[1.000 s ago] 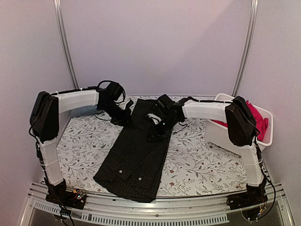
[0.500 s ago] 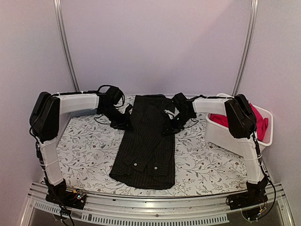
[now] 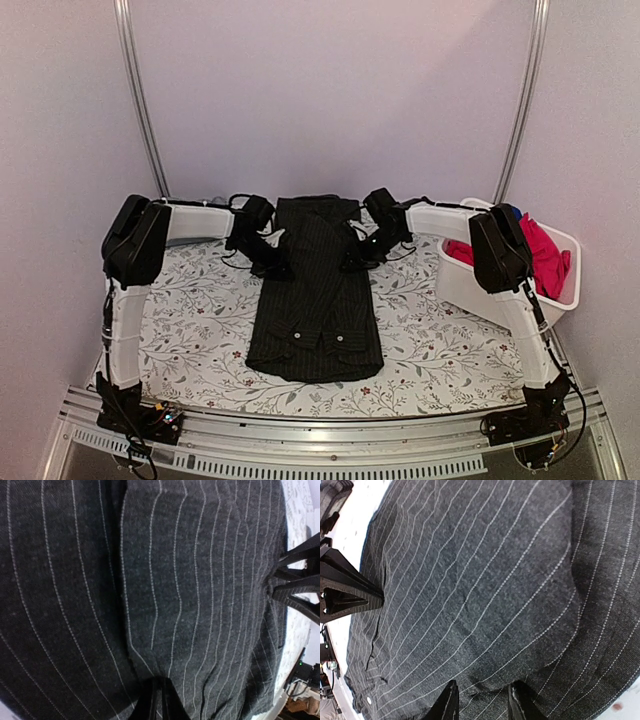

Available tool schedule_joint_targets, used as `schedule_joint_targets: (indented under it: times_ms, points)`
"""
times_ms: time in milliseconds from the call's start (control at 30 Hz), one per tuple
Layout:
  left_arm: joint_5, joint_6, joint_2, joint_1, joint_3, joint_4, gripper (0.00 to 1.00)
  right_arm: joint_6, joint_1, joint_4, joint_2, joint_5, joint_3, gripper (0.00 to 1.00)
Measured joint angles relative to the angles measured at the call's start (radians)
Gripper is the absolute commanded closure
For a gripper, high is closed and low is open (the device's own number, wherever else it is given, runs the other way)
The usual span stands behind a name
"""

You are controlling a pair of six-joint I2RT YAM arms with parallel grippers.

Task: Fold and stack the mixed laundry pile
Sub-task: Rotate the rectangle-folded shirt at the center of the board, then adjust the rectangle-folded shirt at the center of the board.

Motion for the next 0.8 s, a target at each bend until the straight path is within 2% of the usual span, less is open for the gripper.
schedule_joint_targets:
  times_ms: [167, 300, 333, 400, 467, 533, 567, 700, 800]
  points:
    - [-0.023, 0.007, 0.019, 0.021, 0.056, 0.011, 0.83, 0.018, -0.009, -0.01, 0.032, 0.017, 0.075, 0.55]
    - [-0.063, 0.027, -0.011, 0.029, 0.068, 0.011, 0.61, 0.026, -0.012, -0.027, 0.016, 0.05, 0.084, 0.4]
    - [-0.077, 0.034, -0.03, 0.029, 0.069, 0.008, 0.53, 0.029, -0.013, -0.034, 0.005, 0.063, 0.084, 0.38]
    - [-0.109, 0.062, -0.083, 0.031, 0.073, 0.0, 0.24, 0.024, -0.016, -0.046, -0.04, 0.099, 0.084, 0.33]
    - [-0.147, 0.088, -0.162, 0.032, 0.083, -0.003, 0.03, 0.017, -0.02, -0.045, -0.118, 0.141, 0.084, 0.19]
    - [-0.192, 0.119, -0.277, 0.032, 0.091, 0.006, 0.0, 0.003, -0.026, -0.017, -0.235, 0.185, 0.075, 0.04]
    - [-0.212, 0.132, -0.331, 0.033, 0.092, 0.016, 0.0, -0.002, -0.029, 0.013, -0.294, 0.206, 0.059, 0.01]
    - [-0.286, 0.153, -0.562, 0.035, 0.066, 0.128, 0.0, 0.004, -0.041, 0.205, -0.609, 0.313, -0.107, 0.01]
    - [-0.318, 0.15, -0.687, 0.038, 0.012, 0.195, 0.0, 0.018, -0.056, 0.339, -0.807, 0.311, -0.259, 0.01]
